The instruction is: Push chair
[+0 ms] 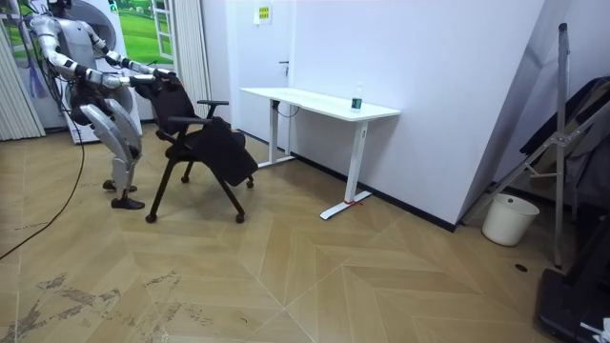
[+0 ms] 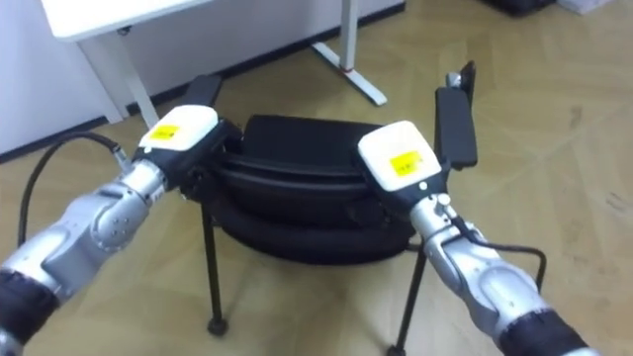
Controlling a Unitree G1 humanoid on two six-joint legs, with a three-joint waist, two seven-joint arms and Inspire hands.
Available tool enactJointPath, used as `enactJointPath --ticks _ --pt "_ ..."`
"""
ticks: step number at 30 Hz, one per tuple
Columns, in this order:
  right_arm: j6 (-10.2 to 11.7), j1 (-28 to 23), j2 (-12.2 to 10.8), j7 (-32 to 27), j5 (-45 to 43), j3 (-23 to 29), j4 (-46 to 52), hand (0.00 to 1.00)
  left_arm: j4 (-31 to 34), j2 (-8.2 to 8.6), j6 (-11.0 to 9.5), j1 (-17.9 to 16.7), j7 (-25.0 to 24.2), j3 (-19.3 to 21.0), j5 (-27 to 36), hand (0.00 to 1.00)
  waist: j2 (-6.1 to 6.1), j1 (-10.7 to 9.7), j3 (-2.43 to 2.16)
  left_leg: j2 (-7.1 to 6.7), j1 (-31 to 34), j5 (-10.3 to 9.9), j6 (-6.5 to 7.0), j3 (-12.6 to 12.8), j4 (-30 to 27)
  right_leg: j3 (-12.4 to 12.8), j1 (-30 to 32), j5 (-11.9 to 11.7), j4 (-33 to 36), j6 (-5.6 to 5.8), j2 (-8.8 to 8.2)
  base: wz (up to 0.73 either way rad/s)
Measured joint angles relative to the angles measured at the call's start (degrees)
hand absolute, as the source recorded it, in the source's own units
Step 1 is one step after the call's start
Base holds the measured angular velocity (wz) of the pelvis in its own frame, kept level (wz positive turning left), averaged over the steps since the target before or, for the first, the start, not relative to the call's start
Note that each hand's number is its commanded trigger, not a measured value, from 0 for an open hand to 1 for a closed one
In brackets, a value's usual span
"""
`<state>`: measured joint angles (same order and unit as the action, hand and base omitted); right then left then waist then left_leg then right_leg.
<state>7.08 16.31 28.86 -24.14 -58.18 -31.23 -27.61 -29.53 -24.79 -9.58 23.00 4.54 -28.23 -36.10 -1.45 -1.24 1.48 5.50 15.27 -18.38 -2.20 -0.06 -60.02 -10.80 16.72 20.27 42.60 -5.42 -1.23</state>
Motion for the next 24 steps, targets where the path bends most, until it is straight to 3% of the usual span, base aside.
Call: enactJointPath --ticks 1,2,4,6,8,9,10,11,12,14,18,22,24 --pt "0.55 -0.16 0.04 0.58 -0.3 -0.01 -0.18 1.0 -0.72 0.17 -0.11 -0.7 0.38 0.04 0.0 1.0 0.44 0.27 0.27 -0.23 0.65 3.39 0.1 0.08 -2.95 0.8 -1.4 0.98 0.3 -0.18 0.12 -0.04" --pt "0.82 -0.3 0.03 1.1 -0.5 -0.03 -0.12 1.0 -0.88 0.42 -0.15 -1.37 0.7 0.03 0.04 1.0 0.47 0.24 0.19 -0.54 1.19 4.37 0.2 0.53 -3.53 1.87 -2.35 1.71 0.29 -0.32 0.28 0.0" --pt "1.23 -0.38 0.82 1.19 -0.48 0.08 0.24 1.0 -0.84 1.17 -0.2 -1.63 1.3 0.02 0.02 1.0 0.7 0.24 0.32 -1.62 3.99 3.31 1.46 2.0 -1.56 3.72 -2.99 2.61 0.45 -0.08 0.29 -0.01" --pt "1.75 -0.39 1.19 1.36 -0.46 0.44 0.01 1.0 -0.83 1.46 -0.33 -1.92 1.56 -0.08 0.01 1.0 0.92 1.31 0.45 -3.26 6.38 3.06 1.87 3.64 4.51 5.41 -3.85 2.95 -0.19 0.23 0.23 -0.34" --pt "2.17 -0.77 1.15 1.04 -0.47 0.44 -0.14 1.0 -0.62 1.27 -0.62 -2.27 1.58 -0.01 -0.35 1.0 1.05 2.46 0.5 -4.31 7.91 4.05 1.18 4.55 18.57 6.28 -5.53 3.81 -1.06 0.51 0.19 -0.34" --pt "2.16 -0.89 1.09 0.91 -0.47 0.46 -0.12 1.0 -0.5 1.21 -0.76 -2.27 1.59 0.12 -0.62 1.0 1.04 2.65 0.5 -4.31 8.03 4.6 1.2 4.63 22.38 6.29 -5.82 4.22 -1.09 0.57 0.19 -0.3" --pt "2.1 -1.32 0.78 0.96 -0.64 0.93 -0.18 1.0 -0.12 1.07 -0.93 -2.59 1.61 0.5 -1.41 1.0 1.5 3.15 0.29 -4.52 8.19 8.31 1.79 4.67 27.45 7.31 -6.28 5.16 -0.92 1.08 0.26 -0.42" --pt "1.99 -1.77 0.55 1.01 -0.74 1.03 0.32 1.0 1.06 0.78 -0.97 -3.56 1.62 1.22 -2.14 1.0 1.98 3.42 -0.44 -5.21 7.8 10.82 1.99 4.61 29.11 9.0 -6.41 5.84 -1.07 2.06 0.33 -0.4" --pt "1.78 -2.11 0.77 0.98 -0.75 1.14 1.1 1.0 1.73 0.46 -0.97 -3.69 1.63 1.24 -2.14 1.0 1.42 3.25 -0.96 -5.55 7.4 11.48 2.67 4.68 29.39 9.45 -6.46 5.93 -1.35 2.72 0.36 -0.25" --pt "0.08 -3.76 0.91 0.98 -0.86 1.34 4.04 1.0 3.08 -0.31 -0.94 -3.83 1.79 1.21 -2.23 1.0 1.48 3.31 -0.99 -5.5 6.09 13.06 5.18 6.27 29.63 9.47 -8.41 5.65 -3.76 3.65 -0.24 -0.14" --pt "-0.9 -4.7 0.64 1.03 -1.45 1.86 6.42 1.0 5.2 -1.43 -0.56 -3.96 1.31 1.66 -2.3 1.0 2.03 2.94 -1.04 -7.23 5.31 10.34 6.98 7.53 28.61 9.82 -10.59 6.62 -5.98 5.08 -2.67 -0.06" --pt "-0.81 -3.98 0.87 1.03 -2.58 3.26 7.81 1.0 6.73 -1.33 -0.08 -3.52 0.9 2.72 -2.28 1.0 2.35 3.01 -0.92 -8.6 5.02 6.11 9.23 10.94 26.67 10.61 -10.62 8.31 -4.7 7.48 -5.91 -0.23" --pt "-0.86 -3.55 0.86 1.24 -2.57 3.43 7.8 1.0 6.81 -1.28 0.05 -3.21 0.91 2.76 -2.27 1.0 2.21 2.71 -0.86 -9.1 4.75 4.11 10.04 11.63 24.76 8.85 -10.05 8.27 -0.38 8.16 -7.62 -0.21"
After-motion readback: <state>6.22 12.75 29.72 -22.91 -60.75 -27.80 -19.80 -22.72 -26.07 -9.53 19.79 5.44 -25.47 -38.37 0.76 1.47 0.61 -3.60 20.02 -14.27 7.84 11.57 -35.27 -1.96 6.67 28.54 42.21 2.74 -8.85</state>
